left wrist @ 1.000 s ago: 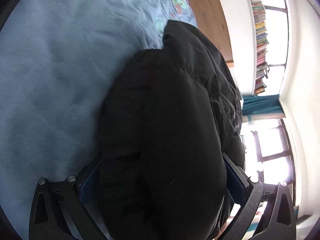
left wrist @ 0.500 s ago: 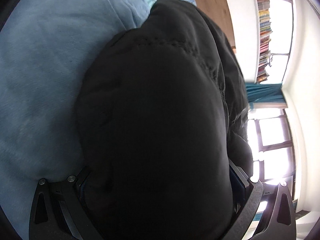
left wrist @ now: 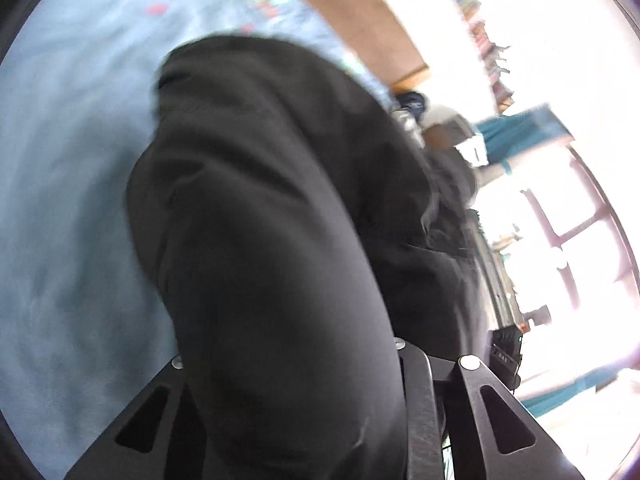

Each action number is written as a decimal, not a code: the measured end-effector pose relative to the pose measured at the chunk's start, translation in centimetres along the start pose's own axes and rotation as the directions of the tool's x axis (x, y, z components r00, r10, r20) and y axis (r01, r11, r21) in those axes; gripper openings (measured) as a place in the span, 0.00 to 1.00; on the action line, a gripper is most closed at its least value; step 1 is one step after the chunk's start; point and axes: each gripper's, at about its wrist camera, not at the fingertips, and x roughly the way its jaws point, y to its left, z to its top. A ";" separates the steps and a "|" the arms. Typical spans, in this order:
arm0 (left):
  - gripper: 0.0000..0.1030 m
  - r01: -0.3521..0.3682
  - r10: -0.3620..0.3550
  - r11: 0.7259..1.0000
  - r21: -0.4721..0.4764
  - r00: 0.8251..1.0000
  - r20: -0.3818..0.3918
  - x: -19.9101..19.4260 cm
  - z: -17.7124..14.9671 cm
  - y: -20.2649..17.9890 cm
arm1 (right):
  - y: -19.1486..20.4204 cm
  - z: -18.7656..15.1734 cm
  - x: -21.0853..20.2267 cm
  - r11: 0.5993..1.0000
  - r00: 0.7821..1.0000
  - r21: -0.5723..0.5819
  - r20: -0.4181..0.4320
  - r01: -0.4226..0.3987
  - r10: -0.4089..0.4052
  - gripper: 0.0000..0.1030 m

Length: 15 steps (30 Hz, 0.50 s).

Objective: Fold large clothes

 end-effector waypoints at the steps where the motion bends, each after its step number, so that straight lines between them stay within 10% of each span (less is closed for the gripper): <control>1: 0.21 0.010 -0.011 1.000 0.020 1.000 0.009 -0.4 0.1 -0.8 | 1.5 0.5 -0.3 1.000 1.000 -0.030 0.017 -0.004 0.005 0.26; 15: 0.21 0.081 -0.101 0.976 0.202 0.991 0.091 -7.7 -0.9 -11.0 | 15.8 0.7 -9.8 0.962 0.984 -0.272 0.158 -0.036 0.082 0.23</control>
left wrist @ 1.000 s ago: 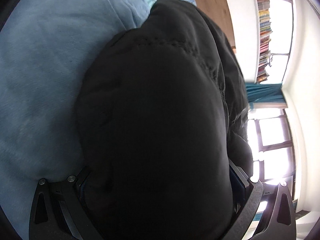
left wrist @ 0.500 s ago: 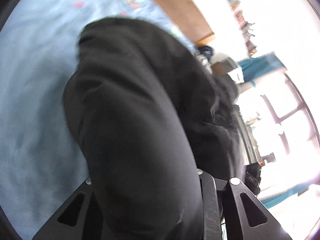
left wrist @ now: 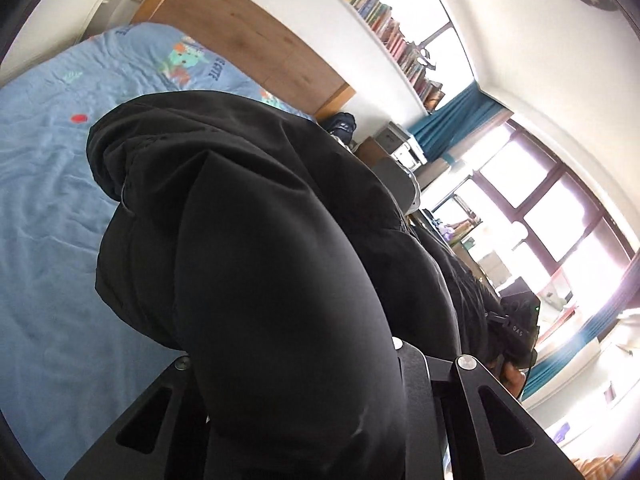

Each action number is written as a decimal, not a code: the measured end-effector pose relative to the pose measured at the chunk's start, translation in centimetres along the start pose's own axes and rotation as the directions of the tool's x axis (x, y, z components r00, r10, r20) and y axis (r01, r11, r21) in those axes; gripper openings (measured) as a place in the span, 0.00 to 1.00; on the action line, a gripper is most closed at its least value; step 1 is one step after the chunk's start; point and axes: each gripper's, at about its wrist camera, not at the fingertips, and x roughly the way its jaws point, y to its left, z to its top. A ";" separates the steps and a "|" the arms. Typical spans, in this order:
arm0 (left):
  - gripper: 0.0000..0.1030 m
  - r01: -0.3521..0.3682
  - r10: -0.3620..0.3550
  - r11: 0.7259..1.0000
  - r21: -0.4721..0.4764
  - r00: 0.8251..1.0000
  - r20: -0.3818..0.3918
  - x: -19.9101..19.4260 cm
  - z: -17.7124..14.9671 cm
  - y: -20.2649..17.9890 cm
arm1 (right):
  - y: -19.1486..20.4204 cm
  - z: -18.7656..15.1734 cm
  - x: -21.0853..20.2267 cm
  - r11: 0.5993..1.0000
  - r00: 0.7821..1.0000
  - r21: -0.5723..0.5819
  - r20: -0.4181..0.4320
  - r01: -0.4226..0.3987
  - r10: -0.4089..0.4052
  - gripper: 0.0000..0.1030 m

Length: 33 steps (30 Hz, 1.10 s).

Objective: Fold large clothes

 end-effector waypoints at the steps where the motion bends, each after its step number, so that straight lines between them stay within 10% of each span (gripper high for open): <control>1: 0.21 0.002 -0.002 1.000 0.004 1.000 0.000 -0.5 -0.5 -0.2 | 0.2 -0.7 -0.8 1.000 1.000 -0.003 0.000 0.000 0.000 0.23; 9: 0.21 -0.064 0.060 0.997 -0.038 0.994 -0.091 -1.3 -6.8 2.8 | -2.1 -8.2 -3.8 0.996 0.997 0.074 -0.065 0.039 -0.035 0.23; 15: 0.34 -0.240 0.224 0.968 -0.067 0.955 -0.194 -0.4 -8.7 7.0 | -5.6 -13.4 -4.0 0.978 0.974 0.124 -0.176 0.165 -0.142 0.27; 23: 0.62 -0.328 0.280 0.928 -0.178 0.927 -0.249 -3.5 -11.0 12.0 | -11.4 -15.9 -6.0 0.924 0.923 0.187 -0.264 0.334 -0.280 0.73; 28: 0.74 -0.350 0.305 0.901 -0.255 0.931 -0.202 -8.2 -10.6 14.0 | -13.7 -16.9 -8.7 0.903 0.920 0.233 -0.252 0.360 -0.302 0.84; 33: 0.74 -0.455 0.426 0.844 -0.283 0.890 -0.161 -12.5 -10.6 14.6 | -14.3 -16.6 -10.8 0.885 0.899 0.215 -0.253 0.413 -0.358 0.85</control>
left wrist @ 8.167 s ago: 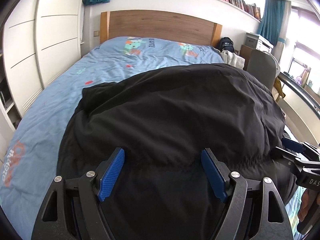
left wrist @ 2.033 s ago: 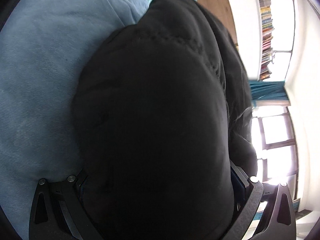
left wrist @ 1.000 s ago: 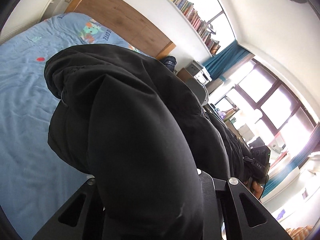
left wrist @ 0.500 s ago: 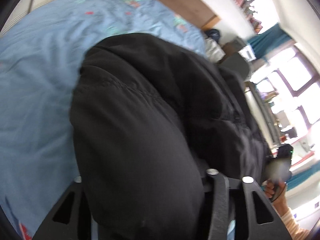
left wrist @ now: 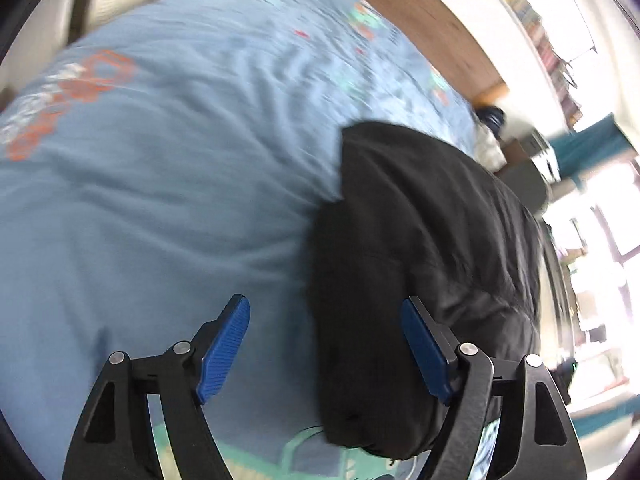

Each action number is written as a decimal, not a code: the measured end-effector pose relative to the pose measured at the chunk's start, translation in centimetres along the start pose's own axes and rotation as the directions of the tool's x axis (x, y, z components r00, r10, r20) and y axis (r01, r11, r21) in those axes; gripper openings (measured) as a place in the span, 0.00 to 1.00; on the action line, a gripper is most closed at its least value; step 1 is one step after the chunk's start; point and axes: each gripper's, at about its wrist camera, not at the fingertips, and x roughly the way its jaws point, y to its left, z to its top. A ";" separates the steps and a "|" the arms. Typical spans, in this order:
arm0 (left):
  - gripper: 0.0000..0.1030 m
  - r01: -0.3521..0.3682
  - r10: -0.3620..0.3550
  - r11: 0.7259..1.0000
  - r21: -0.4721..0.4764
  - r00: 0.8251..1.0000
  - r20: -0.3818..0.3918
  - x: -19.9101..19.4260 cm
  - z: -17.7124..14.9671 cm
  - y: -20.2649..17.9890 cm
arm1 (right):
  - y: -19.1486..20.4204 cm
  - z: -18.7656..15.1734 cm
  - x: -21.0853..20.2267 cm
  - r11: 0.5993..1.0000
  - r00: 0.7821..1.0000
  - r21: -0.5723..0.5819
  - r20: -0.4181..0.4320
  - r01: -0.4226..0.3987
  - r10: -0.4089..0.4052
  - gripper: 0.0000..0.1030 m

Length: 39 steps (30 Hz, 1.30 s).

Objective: Fold large clothes

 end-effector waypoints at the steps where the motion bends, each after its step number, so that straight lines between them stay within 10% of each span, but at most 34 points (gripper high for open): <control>1: 0.74 -0.012 0.012 1.000 -0.013 1.000 0.010 -0.5 -0.1 0.6 | -0.2 -0.1 -0.5 1.000 1.000 0.002 0.003 0.017 -0.017 0.85; 12: 0.75 -0.115 0.108 0.992 0.056 0.988 0.113 -6.4 -4.7 -2.2 | 2.0 -1.2 -7.9 0.970 0.966 -0.058 0.118 0.237 -0.229 0.85; 22: 0.80 -0.158 0.099 0.951 0.267 0.970 0.221 -10.7 -13.2 -10.5 | 8.3 -7.6 -14.5 0.946 0.948 -0.176 0.215 0.273 -0.234 0.85; 39: 0.98 -0.437 0.243 0.829 0.349 0.844 0.479 -14.8 -24.6 -18.2 | 18.3 -22.2 -19.1 0.874 0.897 -0.331 0.383 0.356 -0.220 0.85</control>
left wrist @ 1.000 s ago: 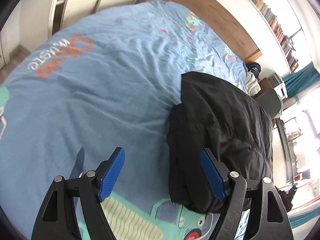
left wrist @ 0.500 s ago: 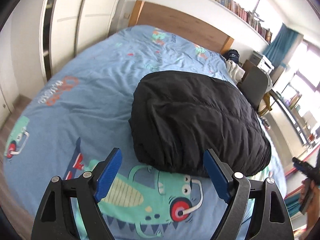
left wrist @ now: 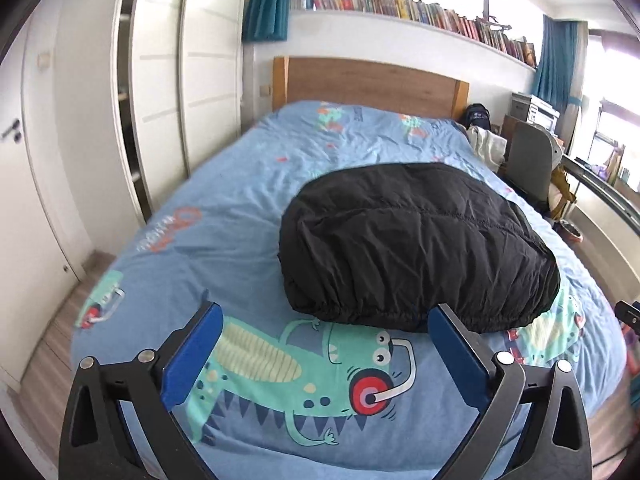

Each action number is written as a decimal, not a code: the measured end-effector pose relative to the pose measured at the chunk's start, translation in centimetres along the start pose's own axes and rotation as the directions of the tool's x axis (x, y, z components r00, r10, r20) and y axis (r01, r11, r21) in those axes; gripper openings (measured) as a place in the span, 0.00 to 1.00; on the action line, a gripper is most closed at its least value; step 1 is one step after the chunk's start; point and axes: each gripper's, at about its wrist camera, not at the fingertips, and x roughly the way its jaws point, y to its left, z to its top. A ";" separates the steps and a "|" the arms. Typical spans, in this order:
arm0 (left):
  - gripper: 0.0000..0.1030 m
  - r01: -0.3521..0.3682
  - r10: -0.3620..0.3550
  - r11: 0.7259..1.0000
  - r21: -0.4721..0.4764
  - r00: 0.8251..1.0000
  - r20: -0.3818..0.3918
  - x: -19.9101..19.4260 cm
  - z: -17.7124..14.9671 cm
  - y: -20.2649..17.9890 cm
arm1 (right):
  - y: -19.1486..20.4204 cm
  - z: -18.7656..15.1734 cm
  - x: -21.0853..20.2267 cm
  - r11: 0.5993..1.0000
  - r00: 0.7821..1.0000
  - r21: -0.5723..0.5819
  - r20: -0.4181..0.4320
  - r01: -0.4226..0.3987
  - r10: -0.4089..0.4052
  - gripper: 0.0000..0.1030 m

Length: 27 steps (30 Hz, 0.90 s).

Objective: Fold large clothes

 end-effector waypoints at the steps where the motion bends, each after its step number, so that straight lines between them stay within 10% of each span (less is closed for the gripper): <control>1: 0.98 -0.004 0.004 1.000 0.006 1.000 0.013 -0.5 0.0 -0.3 | 0.2 -0.1 -0.5 1.000 1.000 0.000 0.010 0.003 -0.003 0.85; 27: 0.99 -0.095 0.091 0.994 0.055 0.993 0.075 -3.5 -0.7 -3.8 | 1.6 -1.2 -4.0 0.998 0.994 0.000 0.097 0.059 -0.058 0.85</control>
